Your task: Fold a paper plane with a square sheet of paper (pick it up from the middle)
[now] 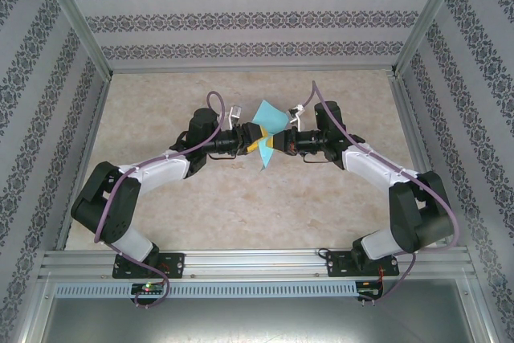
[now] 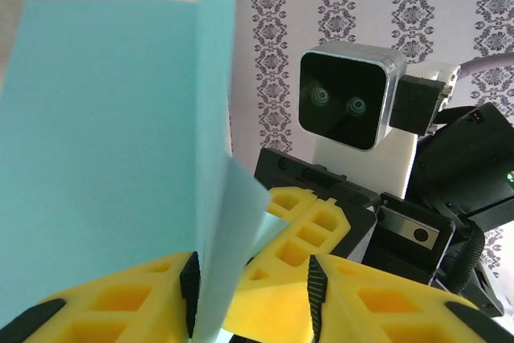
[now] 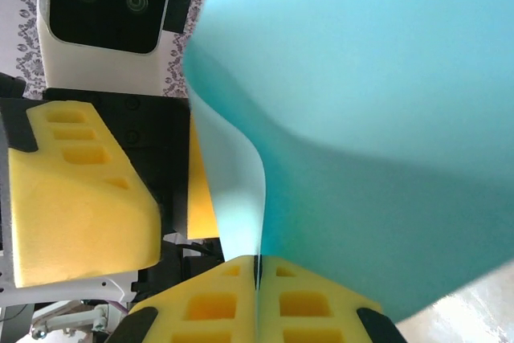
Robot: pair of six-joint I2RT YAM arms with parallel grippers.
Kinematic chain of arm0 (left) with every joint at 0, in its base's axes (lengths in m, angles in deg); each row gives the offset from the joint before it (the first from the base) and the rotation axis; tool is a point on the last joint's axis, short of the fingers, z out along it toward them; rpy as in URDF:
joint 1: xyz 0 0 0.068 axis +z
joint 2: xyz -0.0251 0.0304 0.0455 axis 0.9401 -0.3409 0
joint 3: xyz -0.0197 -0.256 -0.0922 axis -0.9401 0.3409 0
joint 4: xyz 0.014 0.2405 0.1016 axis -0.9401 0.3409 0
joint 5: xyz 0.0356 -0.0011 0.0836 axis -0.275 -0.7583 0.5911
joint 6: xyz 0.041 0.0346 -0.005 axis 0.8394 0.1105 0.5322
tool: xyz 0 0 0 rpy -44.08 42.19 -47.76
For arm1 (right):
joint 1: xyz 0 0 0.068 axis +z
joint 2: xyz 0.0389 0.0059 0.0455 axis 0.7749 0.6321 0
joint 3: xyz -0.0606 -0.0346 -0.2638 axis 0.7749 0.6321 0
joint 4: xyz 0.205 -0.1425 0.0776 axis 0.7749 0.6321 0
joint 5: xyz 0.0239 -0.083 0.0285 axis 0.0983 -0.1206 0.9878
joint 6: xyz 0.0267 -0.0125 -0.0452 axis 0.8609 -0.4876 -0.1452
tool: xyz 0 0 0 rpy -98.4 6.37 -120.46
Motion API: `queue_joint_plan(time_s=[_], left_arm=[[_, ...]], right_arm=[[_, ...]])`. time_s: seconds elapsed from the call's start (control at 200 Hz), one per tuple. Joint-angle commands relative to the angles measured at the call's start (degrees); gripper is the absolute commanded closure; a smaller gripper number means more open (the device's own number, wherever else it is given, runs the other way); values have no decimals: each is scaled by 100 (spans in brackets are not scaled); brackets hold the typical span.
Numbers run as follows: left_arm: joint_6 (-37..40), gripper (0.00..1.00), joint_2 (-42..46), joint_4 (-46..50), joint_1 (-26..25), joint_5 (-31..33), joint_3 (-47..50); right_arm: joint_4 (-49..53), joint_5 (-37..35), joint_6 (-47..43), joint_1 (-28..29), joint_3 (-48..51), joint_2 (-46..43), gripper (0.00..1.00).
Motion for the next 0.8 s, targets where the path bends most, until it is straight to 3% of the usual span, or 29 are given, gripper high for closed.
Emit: queue_joint_plan(time_s=[0.0, 0.535, 0.794], left_arm=[[309, 61, -18, 288, -23, -155, -222], [738, 80, -113, 985, -23, -236, -429], [648, 86, -177, 886, -23, -270, -456]], right_arm=[[-175, 71, 15, -73, 50, 56, 100], [-162, 105, 30, -184, 103, -42, 100], [65, 79, -74, -246, 43, -172, 92]])
